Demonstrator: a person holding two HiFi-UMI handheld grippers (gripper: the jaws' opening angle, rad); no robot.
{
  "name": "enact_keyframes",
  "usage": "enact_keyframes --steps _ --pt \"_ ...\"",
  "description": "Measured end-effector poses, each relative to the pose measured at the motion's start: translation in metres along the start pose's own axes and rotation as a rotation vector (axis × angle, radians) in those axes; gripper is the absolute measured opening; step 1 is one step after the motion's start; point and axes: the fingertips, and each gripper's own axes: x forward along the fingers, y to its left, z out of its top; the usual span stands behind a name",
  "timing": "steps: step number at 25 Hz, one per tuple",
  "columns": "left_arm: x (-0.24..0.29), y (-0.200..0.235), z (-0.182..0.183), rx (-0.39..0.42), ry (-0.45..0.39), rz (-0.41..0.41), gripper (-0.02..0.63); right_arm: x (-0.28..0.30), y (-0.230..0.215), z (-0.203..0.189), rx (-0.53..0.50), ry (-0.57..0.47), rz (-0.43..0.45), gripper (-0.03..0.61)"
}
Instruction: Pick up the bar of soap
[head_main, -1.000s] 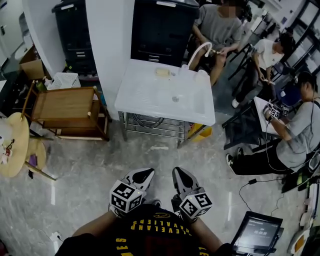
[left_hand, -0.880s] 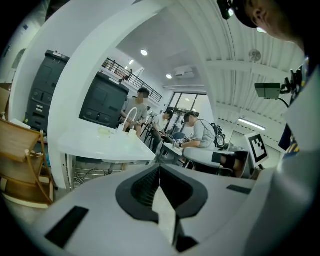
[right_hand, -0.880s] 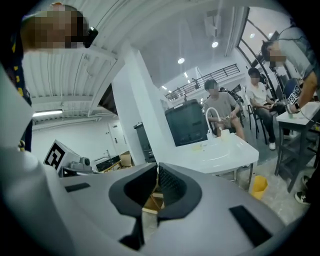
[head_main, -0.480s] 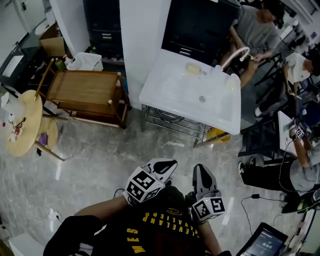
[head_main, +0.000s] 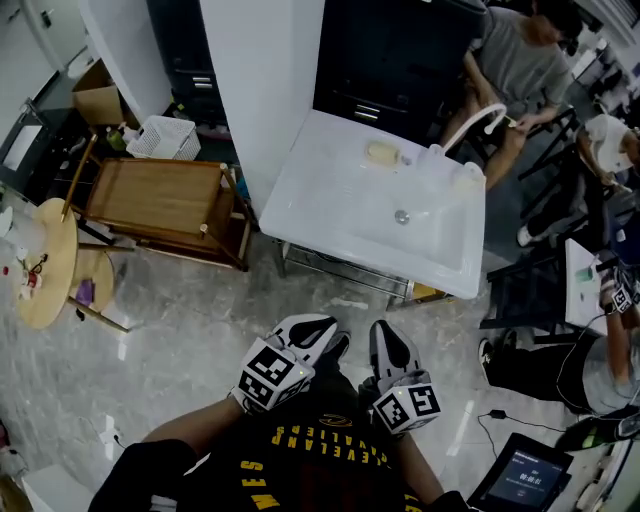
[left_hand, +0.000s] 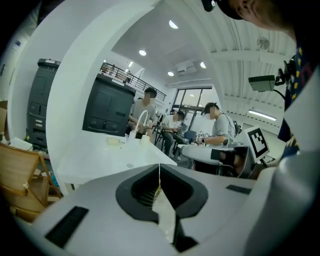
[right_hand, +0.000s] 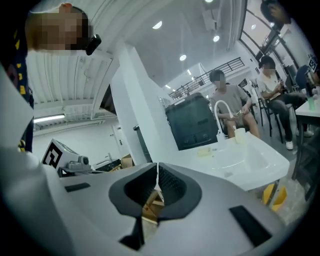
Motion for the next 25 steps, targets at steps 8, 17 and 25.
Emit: enact_keyframes --steps 8,17,25 --pt "0.077 0.019 0.047 0.044 0.008 0.062 0.014 0.048 -0.075 0.048 0.019 0.002 0.071 0.020" --pt "0.127 0.033 0.077 0.038 0.007 0.095 0.014 0.080 -0.128 0.075 0.034 0.005 0.108 0.020" --pt "0.168 0.063 0.100 0.004 0.026 0.051 0.014 0.115 -0.162 0.095 0.045 0.008 0.064 0.020"
